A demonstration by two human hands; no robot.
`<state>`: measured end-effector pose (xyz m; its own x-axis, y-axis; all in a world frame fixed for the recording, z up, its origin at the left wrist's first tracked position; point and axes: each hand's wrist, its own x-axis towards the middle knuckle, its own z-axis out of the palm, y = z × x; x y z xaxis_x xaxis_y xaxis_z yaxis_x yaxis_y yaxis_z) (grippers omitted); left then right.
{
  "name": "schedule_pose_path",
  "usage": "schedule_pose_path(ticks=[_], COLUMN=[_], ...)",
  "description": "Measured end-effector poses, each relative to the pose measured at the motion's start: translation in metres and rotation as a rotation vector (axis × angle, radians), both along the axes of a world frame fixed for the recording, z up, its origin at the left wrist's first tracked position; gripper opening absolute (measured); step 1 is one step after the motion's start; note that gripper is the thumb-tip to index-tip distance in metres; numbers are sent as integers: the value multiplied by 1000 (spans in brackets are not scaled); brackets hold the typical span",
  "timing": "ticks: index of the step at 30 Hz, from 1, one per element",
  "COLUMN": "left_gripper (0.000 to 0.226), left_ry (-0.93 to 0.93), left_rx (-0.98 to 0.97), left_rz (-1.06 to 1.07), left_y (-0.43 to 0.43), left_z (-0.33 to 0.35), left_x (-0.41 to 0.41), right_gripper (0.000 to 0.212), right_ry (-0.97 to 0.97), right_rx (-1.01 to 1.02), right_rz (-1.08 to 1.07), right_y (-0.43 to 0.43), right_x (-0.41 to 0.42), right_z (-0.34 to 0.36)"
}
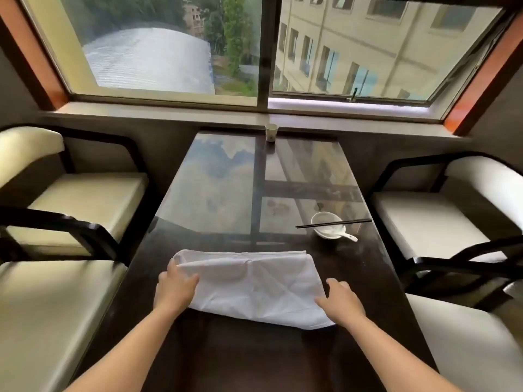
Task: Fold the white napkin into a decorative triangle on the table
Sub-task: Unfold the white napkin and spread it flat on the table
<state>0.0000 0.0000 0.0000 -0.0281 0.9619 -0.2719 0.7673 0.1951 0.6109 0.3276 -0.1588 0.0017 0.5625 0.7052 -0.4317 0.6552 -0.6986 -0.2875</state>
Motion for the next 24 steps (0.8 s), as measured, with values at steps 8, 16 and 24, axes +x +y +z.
schedule_pose_path(ticks=[8, 16, 24], left_gripper=[85, 64, 24], left_ry=[-192, -13, -277], left_rx=[-225, -239, -177], left_rz=[322, 301, 356], left_y=[2, -9, -11], left_z=[-29, -49, -55], left_x=[-10, -27, -30], right_gripper=[41, 62, 17], right_ry=[121, 143, 150], right_rx=[-37, 39, 46], right_rz=[-131, -242, -322], right_y=[-10, -16, -12], right_x=[-4, 3, -1], right_z=[-13, -30, -36])
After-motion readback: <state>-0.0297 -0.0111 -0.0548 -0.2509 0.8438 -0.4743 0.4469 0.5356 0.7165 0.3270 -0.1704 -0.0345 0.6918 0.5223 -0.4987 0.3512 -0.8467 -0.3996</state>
